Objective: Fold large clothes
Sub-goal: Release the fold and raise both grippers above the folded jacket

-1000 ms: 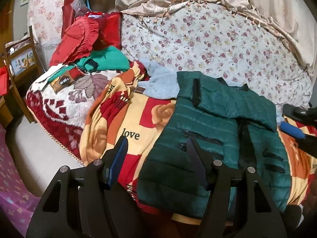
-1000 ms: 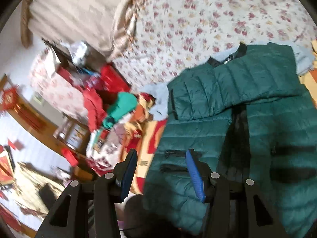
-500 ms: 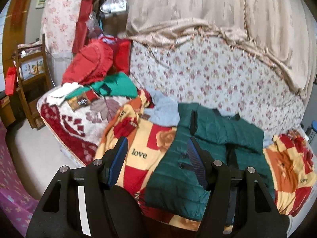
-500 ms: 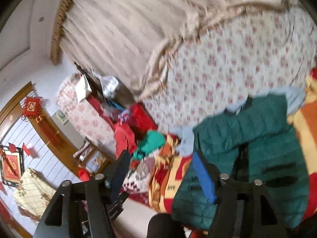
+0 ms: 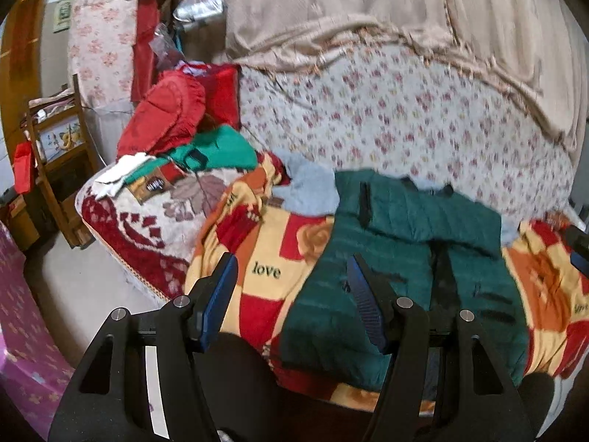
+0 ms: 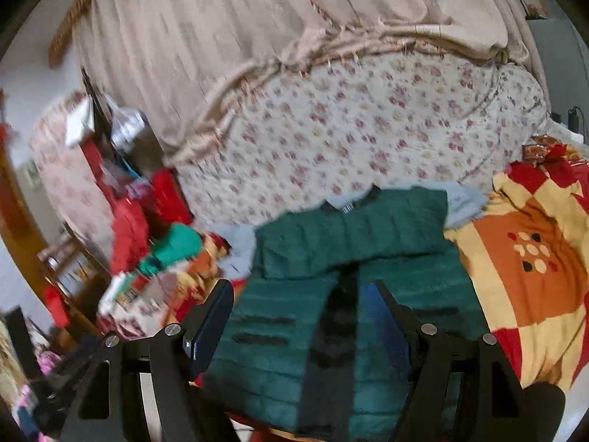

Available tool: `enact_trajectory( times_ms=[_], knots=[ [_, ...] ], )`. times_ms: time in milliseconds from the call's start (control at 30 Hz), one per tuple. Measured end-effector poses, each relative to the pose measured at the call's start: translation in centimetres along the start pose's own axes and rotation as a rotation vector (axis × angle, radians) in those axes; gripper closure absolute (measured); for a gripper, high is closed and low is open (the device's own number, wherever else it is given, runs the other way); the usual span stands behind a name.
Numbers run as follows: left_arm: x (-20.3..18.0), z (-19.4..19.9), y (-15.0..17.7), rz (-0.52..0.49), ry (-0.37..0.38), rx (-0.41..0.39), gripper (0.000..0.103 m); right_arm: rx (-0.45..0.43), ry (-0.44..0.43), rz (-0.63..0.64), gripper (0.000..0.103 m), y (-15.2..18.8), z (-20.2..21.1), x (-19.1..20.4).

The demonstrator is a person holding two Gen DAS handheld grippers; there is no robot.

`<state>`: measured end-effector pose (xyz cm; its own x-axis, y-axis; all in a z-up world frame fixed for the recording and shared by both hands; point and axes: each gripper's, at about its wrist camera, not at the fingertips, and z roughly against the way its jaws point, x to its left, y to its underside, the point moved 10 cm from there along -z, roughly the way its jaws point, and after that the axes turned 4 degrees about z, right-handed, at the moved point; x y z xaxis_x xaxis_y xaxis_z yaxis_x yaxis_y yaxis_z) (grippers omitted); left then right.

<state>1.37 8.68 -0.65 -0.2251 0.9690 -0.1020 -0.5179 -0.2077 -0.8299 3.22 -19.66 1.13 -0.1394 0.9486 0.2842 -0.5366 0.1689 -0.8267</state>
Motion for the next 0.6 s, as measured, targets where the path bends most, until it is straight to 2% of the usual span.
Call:
enact_trajectory(
  times_ms=[167,600],
  knots=[
    [-1.3,-1.6,1.7,-0.05,-0.002,0.056,0.041,0.077,0.009,0.014,0.031,2.1,-2.6,-0.6],
    [-3.9,-4.0,4.0,-0.105,0.018,0.145,0.041,0.174,0.064,-0.039,0.031,4.6,-5.5,-4.0]
  ],
)
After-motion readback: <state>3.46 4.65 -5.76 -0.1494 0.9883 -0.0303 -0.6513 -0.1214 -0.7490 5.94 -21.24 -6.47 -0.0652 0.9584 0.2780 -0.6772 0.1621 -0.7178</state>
